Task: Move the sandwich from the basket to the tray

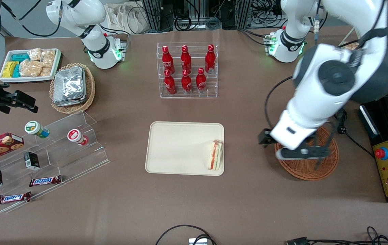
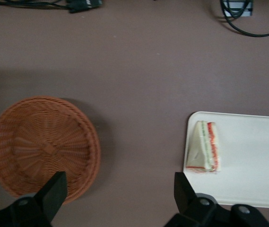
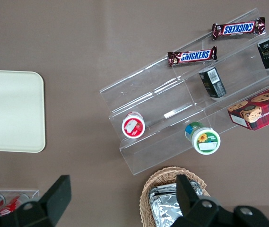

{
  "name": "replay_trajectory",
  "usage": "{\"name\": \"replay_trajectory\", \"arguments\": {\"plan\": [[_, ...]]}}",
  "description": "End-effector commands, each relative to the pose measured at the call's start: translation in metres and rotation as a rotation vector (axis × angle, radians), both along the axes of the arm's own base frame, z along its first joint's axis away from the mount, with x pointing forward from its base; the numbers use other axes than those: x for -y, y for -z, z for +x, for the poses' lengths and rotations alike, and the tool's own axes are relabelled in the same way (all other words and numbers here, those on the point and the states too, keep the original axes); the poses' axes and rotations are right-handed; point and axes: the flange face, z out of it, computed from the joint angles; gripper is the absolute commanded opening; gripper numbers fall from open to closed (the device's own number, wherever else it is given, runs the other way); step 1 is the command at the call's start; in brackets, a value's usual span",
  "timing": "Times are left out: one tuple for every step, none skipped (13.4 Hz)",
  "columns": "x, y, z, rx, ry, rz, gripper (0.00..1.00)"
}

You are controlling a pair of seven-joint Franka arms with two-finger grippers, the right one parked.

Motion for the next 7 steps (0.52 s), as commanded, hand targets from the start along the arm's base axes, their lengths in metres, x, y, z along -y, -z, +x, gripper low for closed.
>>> {"name": "replay_trajectory", "arguments": {"plan": [[-0.044,-0.016,-0.011,-0.047,0.080,0.025,1.00],[-0.058,-0.022,-0.012,-0.050,0.077,0.029,1.00],[-0.070,-0.026,-0.013,-0.052,0.066,0.030,1.00],[-0.082,-0.028,-0.011,-0.057,0.063,0.020,1.00],[-0.088,-0.029,-0.012,-0.065,0.076,0.022,1.00],[-0.100,-0.031,-0.014,-0.081,0.075,0.025,1.00],[-0.111,-0.033,-0.014,-0.094,0.074,0.002,1.00]]}}
